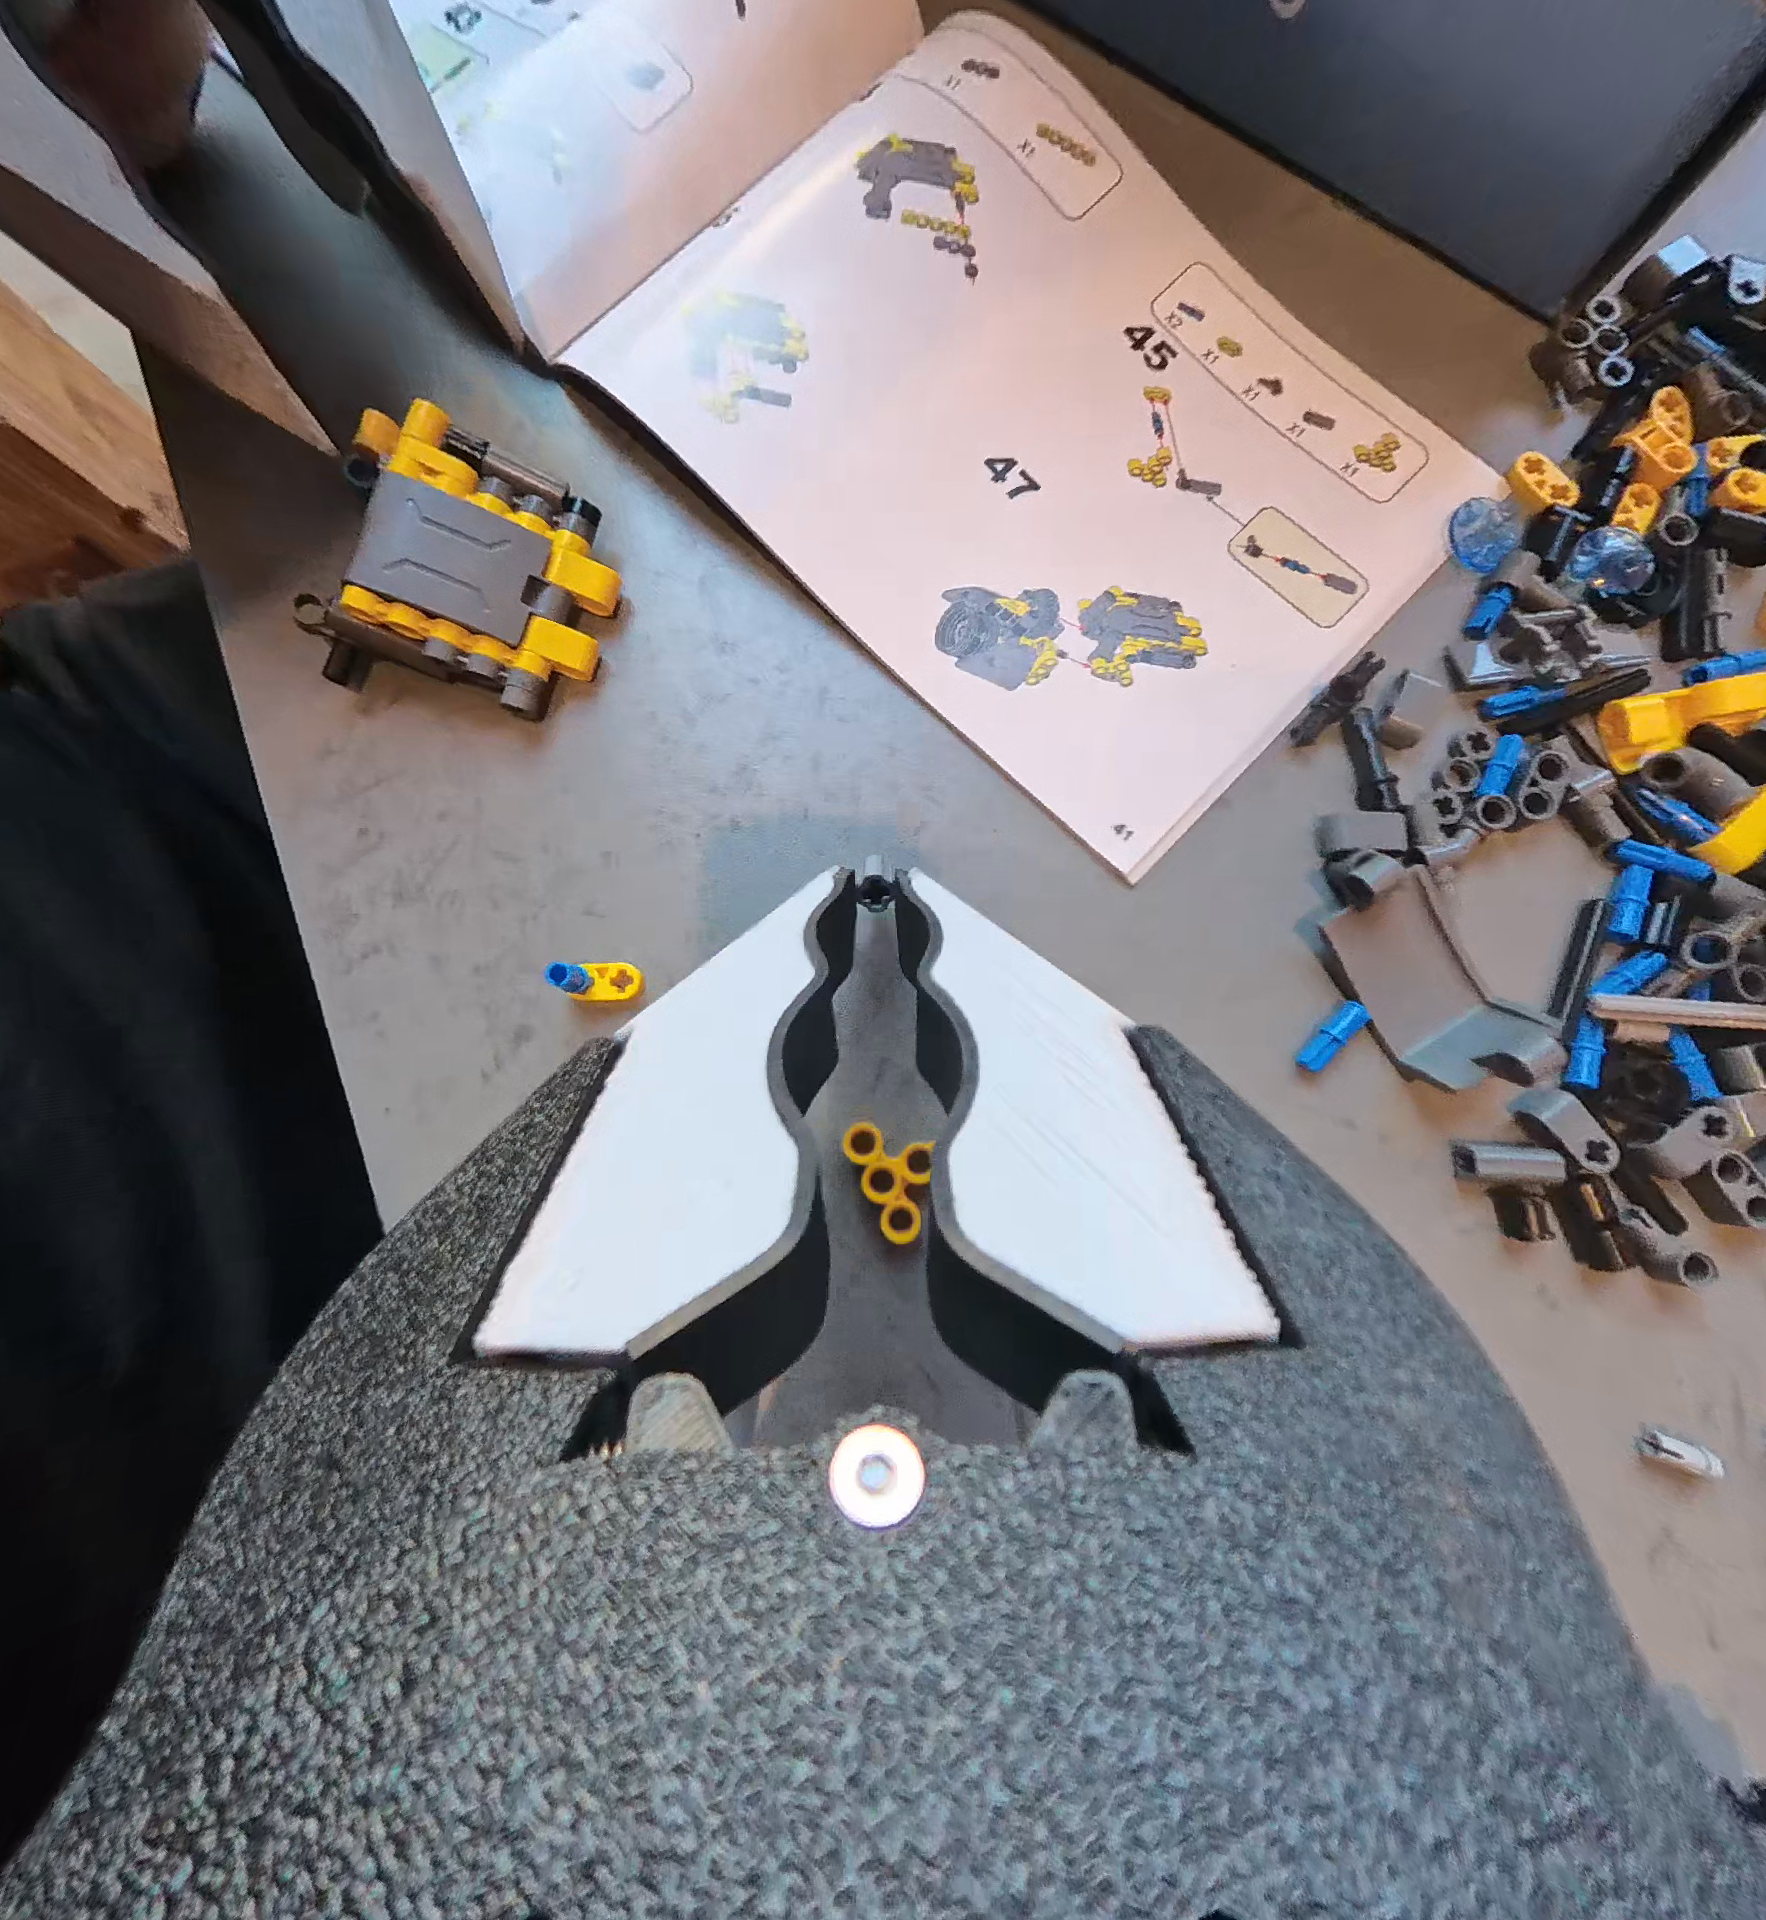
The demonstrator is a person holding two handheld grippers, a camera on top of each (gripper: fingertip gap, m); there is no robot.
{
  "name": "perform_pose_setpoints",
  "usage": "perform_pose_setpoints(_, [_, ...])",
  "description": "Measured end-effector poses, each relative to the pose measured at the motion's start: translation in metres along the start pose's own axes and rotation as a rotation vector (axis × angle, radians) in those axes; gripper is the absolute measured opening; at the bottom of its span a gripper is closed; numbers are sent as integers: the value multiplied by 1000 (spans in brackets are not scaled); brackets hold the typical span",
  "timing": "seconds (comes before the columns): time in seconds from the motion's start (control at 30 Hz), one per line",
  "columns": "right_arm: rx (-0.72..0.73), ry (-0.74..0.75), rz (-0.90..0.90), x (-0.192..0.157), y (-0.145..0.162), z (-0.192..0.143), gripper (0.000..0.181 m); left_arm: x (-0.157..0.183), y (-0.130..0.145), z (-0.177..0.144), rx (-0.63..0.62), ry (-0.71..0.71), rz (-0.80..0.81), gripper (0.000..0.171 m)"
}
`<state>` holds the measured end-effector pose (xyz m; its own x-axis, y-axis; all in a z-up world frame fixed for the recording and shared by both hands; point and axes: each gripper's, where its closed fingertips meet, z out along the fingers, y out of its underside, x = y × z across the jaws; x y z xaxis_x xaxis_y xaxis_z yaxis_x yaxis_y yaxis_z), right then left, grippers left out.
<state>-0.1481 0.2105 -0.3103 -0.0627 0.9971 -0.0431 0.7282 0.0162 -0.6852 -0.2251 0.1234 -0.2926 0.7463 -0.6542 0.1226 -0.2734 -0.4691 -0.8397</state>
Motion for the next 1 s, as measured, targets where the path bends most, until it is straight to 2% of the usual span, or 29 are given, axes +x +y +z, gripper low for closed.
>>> perform_pose_setpoints(0.27, [-74, 1, 10, 1, 11, 9, 6, 1, -1, -1, 12, 18, -11, 34])
perform_pose_setpoints(1.0, [-91, 2, -15, 4, 13, 0, 11, 2, -2, -2, 15, 54, -44, 34])
